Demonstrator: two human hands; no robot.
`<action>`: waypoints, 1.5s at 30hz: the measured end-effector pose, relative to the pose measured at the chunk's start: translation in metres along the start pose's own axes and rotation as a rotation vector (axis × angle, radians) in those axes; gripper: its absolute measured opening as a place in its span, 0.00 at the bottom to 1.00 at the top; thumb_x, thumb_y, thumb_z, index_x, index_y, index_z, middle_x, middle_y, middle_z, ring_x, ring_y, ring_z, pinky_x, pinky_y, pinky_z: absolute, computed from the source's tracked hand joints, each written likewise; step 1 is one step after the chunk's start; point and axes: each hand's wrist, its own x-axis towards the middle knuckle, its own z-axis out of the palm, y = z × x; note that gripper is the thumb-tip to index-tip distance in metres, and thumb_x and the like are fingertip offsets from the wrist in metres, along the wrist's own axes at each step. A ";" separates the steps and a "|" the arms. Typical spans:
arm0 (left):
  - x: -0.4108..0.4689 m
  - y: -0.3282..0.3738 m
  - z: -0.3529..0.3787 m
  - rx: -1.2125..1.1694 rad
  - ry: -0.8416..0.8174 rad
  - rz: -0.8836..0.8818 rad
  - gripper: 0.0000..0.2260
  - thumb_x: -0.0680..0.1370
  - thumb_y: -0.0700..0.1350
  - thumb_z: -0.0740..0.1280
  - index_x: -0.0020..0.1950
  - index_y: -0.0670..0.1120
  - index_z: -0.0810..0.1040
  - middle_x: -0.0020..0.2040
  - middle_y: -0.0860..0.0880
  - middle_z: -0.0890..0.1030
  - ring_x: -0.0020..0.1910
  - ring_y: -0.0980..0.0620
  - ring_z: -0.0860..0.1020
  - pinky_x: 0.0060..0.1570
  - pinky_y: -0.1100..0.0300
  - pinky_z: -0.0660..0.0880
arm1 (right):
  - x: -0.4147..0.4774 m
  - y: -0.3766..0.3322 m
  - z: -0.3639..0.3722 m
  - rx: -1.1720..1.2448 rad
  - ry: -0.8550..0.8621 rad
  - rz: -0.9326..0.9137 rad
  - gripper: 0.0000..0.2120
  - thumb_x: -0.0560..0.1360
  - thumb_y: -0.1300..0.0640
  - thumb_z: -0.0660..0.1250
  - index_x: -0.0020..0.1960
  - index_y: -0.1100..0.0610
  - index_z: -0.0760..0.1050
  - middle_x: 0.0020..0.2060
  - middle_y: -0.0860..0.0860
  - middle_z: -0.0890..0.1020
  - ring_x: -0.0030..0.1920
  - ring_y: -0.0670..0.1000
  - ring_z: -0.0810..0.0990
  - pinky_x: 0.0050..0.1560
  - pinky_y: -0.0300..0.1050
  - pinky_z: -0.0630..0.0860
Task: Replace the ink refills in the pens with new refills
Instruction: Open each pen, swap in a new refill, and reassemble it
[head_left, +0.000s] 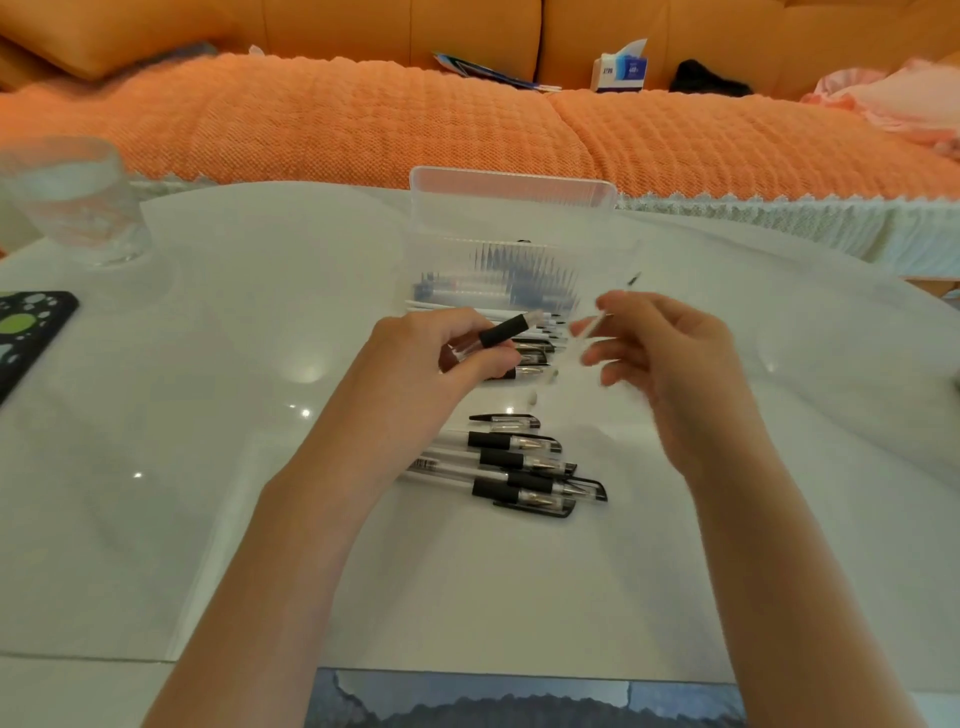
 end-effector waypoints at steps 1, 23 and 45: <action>0.000 -0.001 -0.001 0.005 -0.012 -0.008 0.03 0.75 0.54 0.67 0.45 0.57 0.80 0.32 0.59 0.75 0.33 0.65 0.72 0.33 0.76 0.65 | 0.002 -0.002 -0.006 -0.038 0.063 -0.031 0.05 0.76 0.62 0.64 0.45 0.62 0.78 0.32 0.53 0.83 0.28 0.47 0.76 0.28 0.35 0.73; -0.001 -0.010 -0.013 0.074 0.006 -0.061 0.06 0.77 0.53 0.64 0.49 0.56 0.80 0.37 0.58 0.82 0.38 0.52 0.78 0.42 0.58 0.75 | 0.017 0.018 -0.032 -0.989 0.299 -0.074 0.05 0.73 0.55 0.68 0.47 0.56 0.80 0.44 0.51 0.82 0.45 0.55 0.79 0.46 0.46 0.73; -0.002 -0.015 -0.016 0.080 0.011 -0.053 0.06 0.77 0.53 0.64 0.46 0.55 0.80 0.38 0.58 0.82 0.36 0.58 0.76 0.42 0.61 0.73 | 0.037 0.043 0.008 -1.146 0.022 -0.365 0.09 0.78 0.58 0.64 0.56 0.54 0.80 0.51 0.50 0.76 0.57 0.50 0.70 0.49 0.38 0.63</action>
